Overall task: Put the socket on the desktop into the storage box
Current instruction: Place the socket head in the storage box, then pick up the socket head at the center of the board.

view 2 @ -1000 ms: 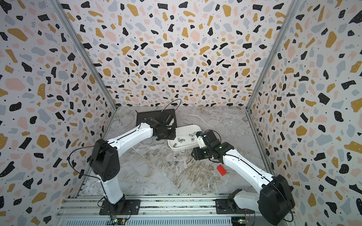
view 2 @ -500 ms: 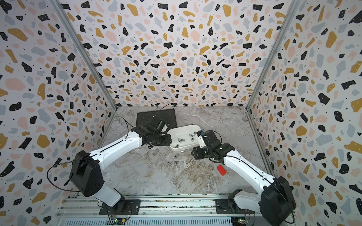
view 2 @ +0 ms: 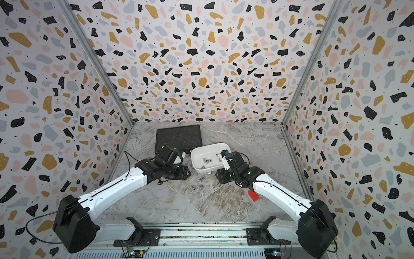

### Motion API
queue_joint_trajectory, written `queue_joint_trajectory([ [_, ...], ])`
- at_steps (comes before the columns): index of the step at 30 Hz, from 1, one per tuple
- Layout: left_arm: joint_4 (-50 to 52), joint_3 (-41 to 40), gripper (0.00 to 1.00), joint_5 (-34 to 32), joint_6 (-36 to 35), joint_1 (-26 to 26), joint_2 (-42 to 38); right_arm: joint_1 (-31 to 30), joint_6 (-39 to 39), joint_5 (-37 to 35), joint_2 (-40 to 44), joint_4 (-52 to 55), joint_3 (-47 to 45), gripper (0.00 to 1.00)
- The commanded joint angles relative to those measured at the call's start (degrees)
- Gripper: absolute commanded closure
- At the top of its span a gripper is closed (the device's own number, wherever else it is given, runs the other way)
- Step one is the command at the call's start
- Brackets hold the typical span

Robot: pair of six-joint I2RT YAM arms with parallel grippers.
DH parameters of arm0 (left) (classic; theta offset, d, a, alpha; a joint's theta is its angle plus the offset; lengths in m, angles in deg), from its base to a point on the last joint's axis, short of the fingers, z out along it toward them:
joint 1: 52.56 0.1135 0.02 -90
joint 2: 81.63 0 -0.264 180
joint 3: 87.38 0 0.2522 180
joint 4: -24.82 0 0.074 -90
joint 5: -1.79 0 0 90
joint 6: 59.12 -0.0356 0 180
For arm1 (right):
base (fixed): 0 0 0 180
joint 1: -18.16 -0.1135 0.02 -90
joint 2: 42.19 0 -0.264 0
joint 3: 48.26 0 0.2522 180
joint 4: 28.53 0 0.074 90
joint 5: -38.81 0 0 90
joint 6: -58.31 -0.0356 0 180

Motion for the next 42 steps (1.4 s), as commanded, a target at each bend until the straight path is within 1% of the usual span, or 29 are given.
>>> queue_joint_trajectory([
  [1,-2.30,-2.66,0.44,1.18,1.48,0.33,-3.25,-1.15,-0.12,-2.79,-1.32,-2.67,-0.36,0.47],
  [12,-3.46,-11.59,0.44,1.98,5.01,0.51,-11.13,-3.49,-0.54,-6.42,-6.34,-9.67,-1.69,0.47],
  [23,-4.43,-16.94,0.42,2.81,7.25,0.51,-15.16,-4.55,-0.86,-8.66,-13.94,-15.13,-1.30,0.47],
  [30,-4.91,-19.19,0.42,3.03,8.20,0.51,-15.94,-4.68,-0.93,-9.35,-18.42,-19.12,-0.46,0.47],
  [42,-5.42,-20.18,0.42,3.30,8.65,0.51,-15.74,-4.94,-1.35,-10.51,-24.57,-20.95,3.01,0.47],
])
